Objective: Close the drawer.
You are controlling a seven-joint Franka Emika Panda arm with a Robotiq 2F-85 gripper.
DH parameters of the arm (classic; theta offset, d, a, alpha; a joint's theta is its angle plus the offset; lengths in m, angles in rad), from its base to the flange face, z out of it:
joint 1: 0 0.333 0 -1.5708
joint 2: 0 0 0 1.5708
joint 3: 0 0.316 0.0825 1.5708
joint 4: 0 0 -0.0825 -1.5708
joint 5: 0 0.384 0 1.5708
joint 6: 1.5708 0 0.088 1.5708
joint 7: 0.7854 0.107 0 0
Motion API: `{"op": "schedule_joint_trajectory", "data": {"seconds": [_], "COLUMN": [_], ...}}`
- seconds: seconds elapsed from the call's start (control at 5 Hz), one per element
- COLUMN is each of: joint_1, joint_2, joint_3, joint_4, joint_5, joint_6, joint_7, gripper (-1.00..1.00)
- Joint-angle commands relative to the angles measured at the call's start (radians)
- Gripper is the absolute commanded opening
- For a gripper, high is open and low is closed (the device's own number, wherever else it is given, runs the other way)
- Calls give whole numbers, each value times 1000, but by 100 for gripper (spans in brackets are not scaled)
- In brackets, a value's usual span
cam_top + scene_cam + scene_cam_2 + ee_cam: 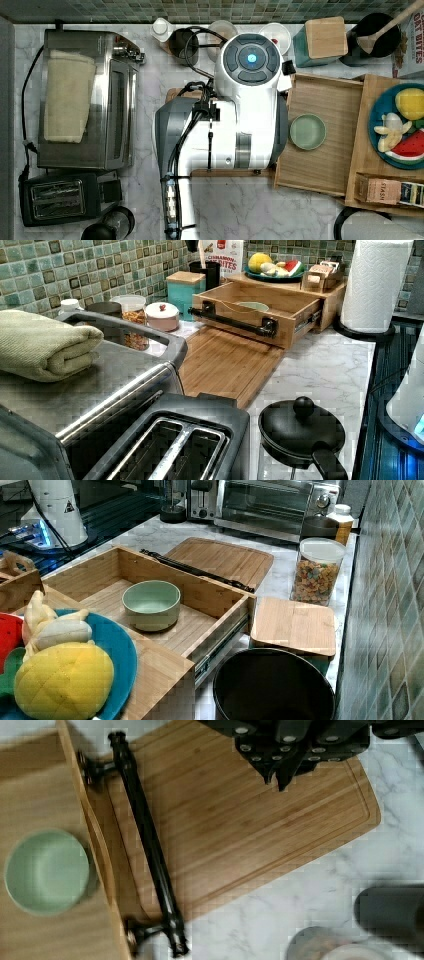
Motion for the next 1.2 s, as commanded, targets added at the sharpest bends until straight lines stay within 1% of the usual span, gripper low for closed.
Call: {"op": "schedule_joint_trajectory", "data": {"seconds": [0.2,0.8,1.0,1.2], "joint_1": [31,31,26,10], "joint_2": [31,110,137,144], "joint_3": [30,40,45,32], "joint_4": [-93,-164,-183,-231], "joint_5": [-121,-218,-260,-229], "joint_6": [108,217,277,348], "joint_7": [-144,-177,-151,-157], "gripper": [-100,-100,-100,-100]}}
